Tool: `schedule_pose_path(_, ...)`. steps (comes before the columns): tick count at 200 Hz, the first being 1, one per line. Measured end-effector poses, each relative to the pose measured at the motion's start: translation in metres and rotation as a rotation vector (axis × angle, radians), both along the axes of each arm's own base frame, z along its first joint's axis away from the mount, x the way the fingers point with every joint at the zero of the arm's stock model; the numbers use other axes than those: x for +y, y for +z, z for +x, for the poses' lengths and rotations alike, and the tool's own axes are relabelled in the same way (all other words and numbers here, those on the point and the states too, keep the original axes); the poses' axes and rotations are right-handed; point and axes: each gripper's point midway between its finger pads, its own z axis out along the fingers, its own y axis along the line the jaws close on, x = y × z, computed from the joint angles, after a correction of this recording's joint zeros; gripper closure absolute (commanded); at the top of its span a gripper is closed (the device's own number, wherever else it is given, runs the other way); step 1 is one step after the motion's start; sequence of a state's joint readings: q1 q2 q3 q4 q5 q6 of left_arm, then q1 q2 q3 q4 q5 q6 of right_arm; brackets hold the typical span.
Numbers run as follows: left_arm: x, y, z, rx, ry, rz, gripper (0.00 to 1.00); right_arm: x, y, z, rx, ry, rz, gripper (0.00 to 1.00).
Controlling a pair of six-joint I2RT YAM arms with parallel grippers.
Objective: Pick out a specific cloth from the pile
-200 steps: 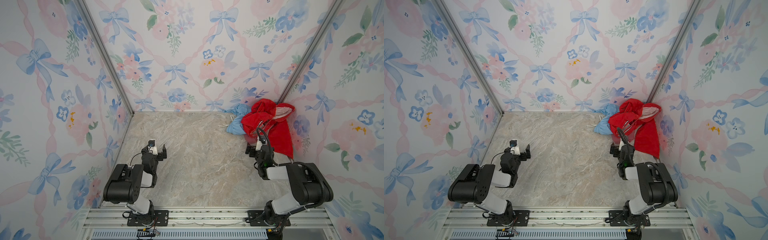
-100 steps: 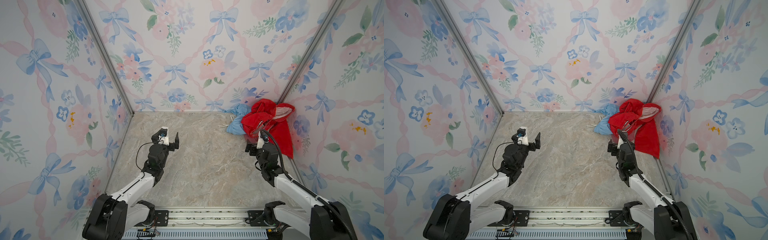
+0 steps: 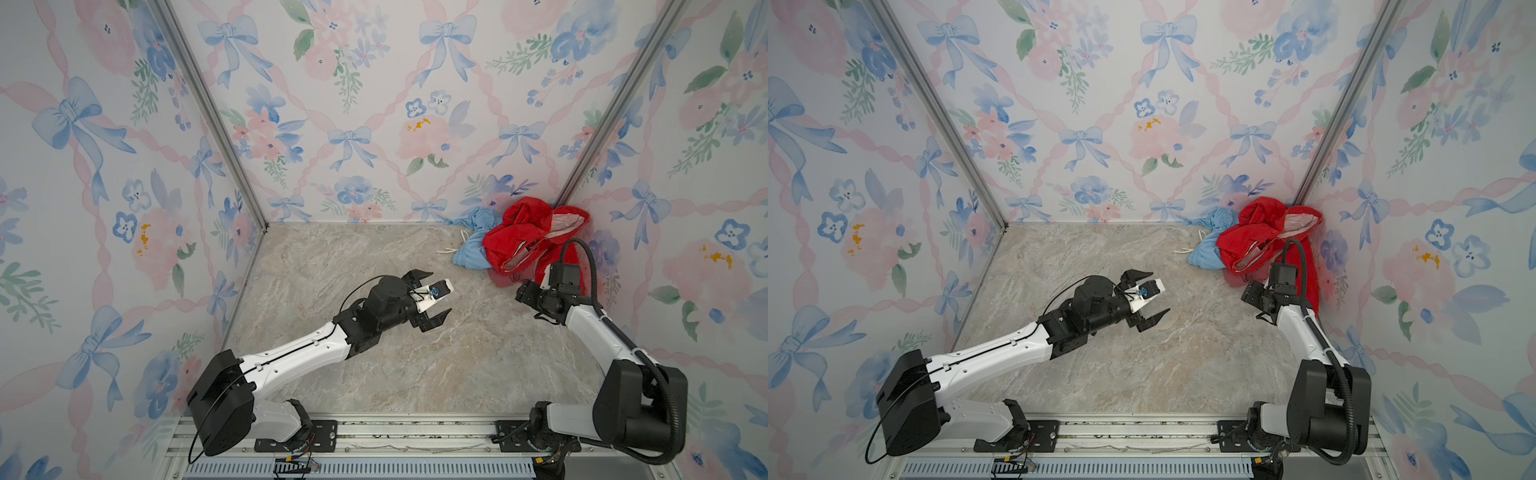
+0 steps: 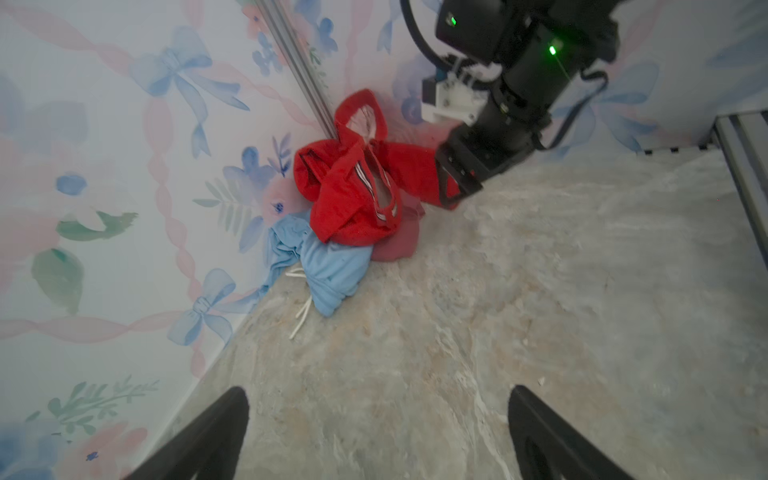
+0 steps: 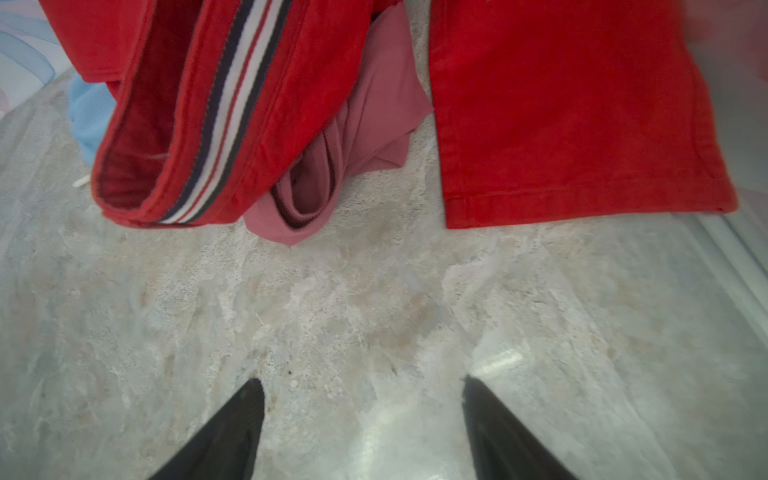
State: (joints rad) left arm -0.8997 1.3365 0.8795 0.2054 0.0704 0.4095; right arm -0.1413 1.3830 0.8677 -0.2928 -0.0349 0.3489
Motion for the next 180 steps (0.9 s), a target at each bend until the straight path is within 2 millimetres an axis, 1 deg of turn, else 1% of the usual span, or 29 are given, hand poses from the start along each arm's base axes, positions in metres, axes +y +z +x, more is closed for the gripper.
schedule_pose_path(3, 0.001, -0.009, -0.003, 0.013, -0.009, 0.017, 0.02, 0.001, 0.000, 0.004, -0.001, 0.002, 0.008, 0.29)
schedule_pose_path(8, 0.003, -0.018, -0.006, 0.023, -0.019, 0.037, 0.02, 0.001, -0.002, 0.009, -0.004, 0.005, 0.016, 0.31)
schedule_pose_path(19, 0.003, -0.023, -0.009, 0.026, -0.031, 0.049, 0.02, 0.003, -0.004, 0.021, -0.017, 0.005, 0.036, 0.35)
schedule_pose_path(35, 0.002, -0.010, -0.009, -0.007, -0.033, 0.024, 0.02, 0.004, -0.013, 0.033, -0.007, 0.010, 0.054, 0.46)
schedule_pose_path(55, 0.003, 0.008, -0.008, -0.050, -0.029, -0.014, 0.02, 0.005, -0.022, 0.044, 0.014, 0.012, 0.076, 0.47)
schedule_pose_path(73, 0.005, 0.018, -0.007, -0.076, -0.020, -0.031, 0.02, 0.005, -0.024, 0.045, 0.015, 0.012, 0.077, 0.48)
schedule_pose_path(97, 0.006, 0.021, -0.006, -0.088, -0.012, -0.036, 0.02, 0.004, -0.022, 0.050, 0.007, 0.010, 0.075, 0.51)
schedule_pose_path(119, 0.006, 0.022, -0.005, -0.095, -0.010, -0.034, 0.02, 0.003, -0.023, 0.062, 0.003, 0.003, 0.079, 0.62)
schedule_pose_path(134, 0.006, 0.022, -0.005, -0.097, -0.010, -0.034, 0.02, 0.002, -0.027, 0.069, 0.006, 0.004, 0.082, 0.64)
schedule_pose_path(170, 0.007, 0.025, -0.005, -0.102, -0.007, -0.039, 0.02, 0.002, -0.038, 0.074, 0.029, 0.003, 0.090, 0.67)
schedule_pose_path(180, 0.008, 0.027, -0.005, -0.105, -0.003, -0.041, 0.02, 0.003, -0.039, 0.078, 0.029, 0.005, 0.090, 0.73)
